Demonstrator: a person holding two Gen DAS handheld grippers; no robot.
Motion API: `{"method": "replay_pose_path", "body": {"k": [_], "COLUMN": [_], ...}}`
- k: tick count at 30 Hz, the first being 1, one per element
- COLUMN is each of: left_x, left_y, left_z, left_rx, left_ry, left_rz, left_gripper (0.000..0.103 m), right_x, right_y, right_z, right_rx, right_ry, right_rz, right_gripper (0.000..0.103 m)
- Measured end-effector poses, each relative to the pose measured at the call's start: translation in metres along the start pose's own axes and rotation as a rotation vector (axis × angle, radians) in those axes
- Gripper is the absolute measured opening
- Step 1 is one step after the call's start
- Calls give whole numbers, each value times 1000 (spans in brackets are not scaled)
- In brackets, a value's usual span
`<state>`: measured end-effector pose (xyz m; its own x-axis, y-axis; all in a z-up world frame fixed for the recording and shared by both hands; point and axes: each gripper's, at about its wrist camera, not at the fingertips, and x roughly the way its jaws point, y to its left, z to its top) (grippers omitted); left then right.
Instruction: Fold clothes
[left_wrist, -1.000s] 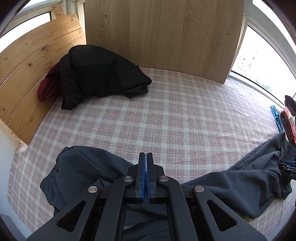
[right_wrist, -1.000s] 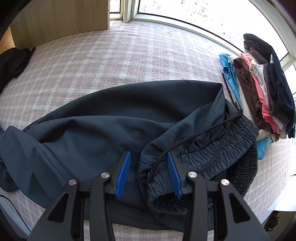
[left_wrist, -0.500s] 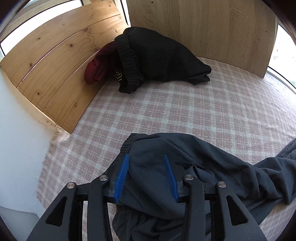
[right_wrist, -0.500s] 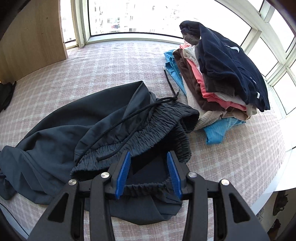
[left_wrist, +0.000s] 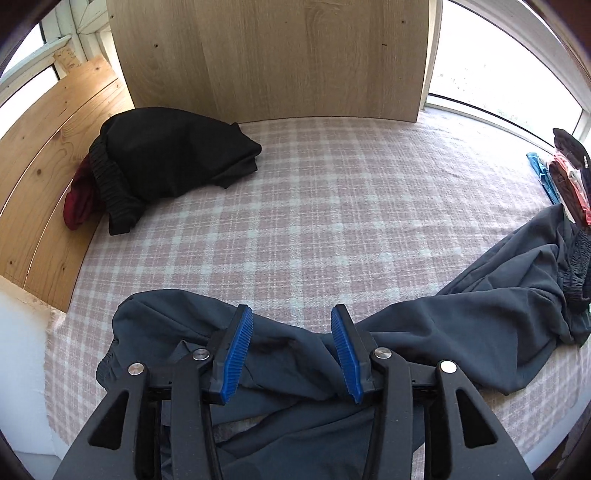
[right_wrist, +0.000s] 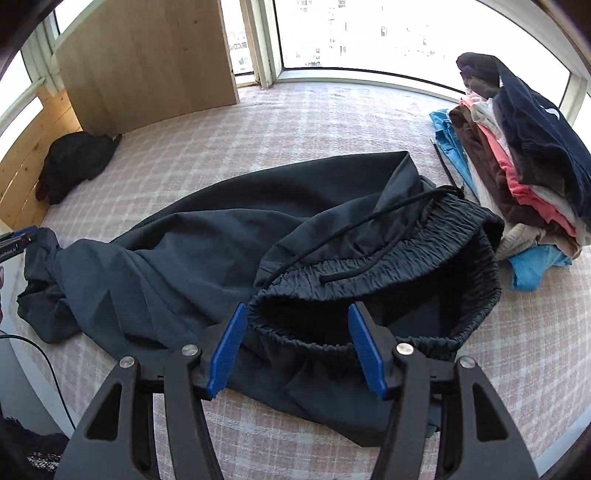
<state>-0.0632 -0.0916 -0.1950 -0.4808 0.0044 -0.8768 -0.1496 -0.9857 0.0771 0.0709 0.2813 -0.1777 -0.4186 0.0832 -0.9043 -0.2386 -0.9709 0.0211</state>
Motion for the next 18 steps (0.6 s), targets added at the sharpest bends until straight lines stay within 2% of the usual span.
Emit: {"method": "replay_pose_path", "body": {"k": [2, 3, 4, 6, 8, 11, 13, 15, 18], "left_x": [-7, -10, -12, -13, -14, -12, -10, -8, -7], "left_y": [-4, -4, -3, 2, 6, 9, 8, 3, -11], "left_z": [1, 0, 0, -3, -6, -11, -14, -16, -16], "left_rx": [15, 16, 16, 8, 0, -2, 5, 19, 54], "left_ry": [-7, -10, -13, -10, -6, 8, 19, 31, 42], "left_rz": [4, 9, 15, 26, 36, 46, 50, 43, 21], "left_gripper": [42, 42, 42, 42, 42, 42, 42, 42, 42], "right_x": [16, 17, 18, -1, -37, -107, -149, -175, -176], "right_y": [4, 0, -5, -27, -53, -108, -152, -191, -223], "right_z": [5, 4, 4, 2, -2, -12, -22, -37, -55], "right_rx": [-35, -27, -18, 39, 92, 214, 313, 409, 507], "right_ry": [52, 59, 66, 28, -49, -173, -218, -229, -192], "right_rz": [-24, 4, 31, 82, 54, -61, -187, -275, -331], "right_gripper": [54, 44, 8, 6, 5, 5, 5, 5, 6]}}
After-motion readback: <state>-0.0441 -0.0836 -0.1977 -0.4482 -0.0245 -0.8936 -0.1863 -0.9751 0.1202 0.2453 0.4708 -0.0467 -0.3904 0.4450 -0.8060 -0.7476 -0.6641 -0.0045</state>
